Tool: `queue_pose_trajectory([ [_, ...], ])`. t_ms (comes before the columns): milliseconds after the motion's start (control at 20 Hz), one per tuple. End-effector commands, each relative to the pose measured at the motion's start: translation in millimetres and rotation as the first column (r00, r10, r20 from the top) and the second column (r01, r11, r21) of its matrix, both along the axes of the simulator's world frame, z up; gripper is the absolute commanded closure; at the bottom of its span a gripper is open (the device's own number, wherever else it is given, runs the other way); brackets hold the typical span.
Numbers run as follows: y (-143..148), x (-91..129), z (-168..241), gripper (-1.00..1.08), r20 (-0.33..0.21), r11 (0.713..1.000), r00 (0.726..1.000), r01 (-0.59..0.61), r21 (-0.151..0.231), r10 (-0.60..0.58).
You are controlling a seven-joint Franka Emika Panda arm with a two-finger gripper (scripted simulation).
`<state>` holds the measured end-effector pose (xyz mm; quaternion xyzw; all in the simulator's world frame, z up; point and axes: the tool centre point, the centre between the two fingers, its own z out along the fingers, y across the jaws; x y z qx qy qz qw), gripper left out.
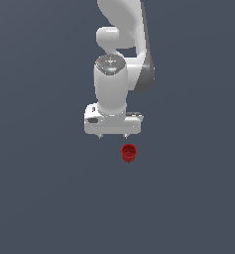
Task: Pick up the object and move it to a goal position.
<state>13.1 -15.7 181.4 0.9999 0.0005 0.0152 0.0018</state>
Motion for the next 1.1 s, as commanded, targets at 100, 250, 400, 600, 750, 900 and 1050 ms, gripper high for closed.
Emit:
queue_pose_trajectory([
  [100, -0.3, -0.3, -0.3, -0.92, -0.002, 1.0, 1.0, 0.0, -0.002, 0.0],
  [250, -2.1, -1.8, -2.1, -0.92, -0.014, 1.0, 1.0, -0.001, -0.013, 0.001],
  [400, -4.3, -3.5, -3.9, -0.92, -0.027, 1.0, 1.0, -0.004, -0.025, 0.003],
  [600, -4.8, -3.9, -4.1, -0.92, -0.029, 1.0, 1.0, -0.005, -0.028, 0.004],
  [750, -3.9, -3.6, -4.9, -0.92, -0.029, 1.0, 1.0, 0.002, -0.026, -0.003],
  [900, -2.0, -3.3, -6.9, -0.92, -0.029, 0.999, 0.999, 0.02, -0.025, -0.02],
  [1050, 1.3, -2.7, -10.1, -0.92, -0.028, 0.999, 0.998, 0.048, -0.023, -0.049],
])
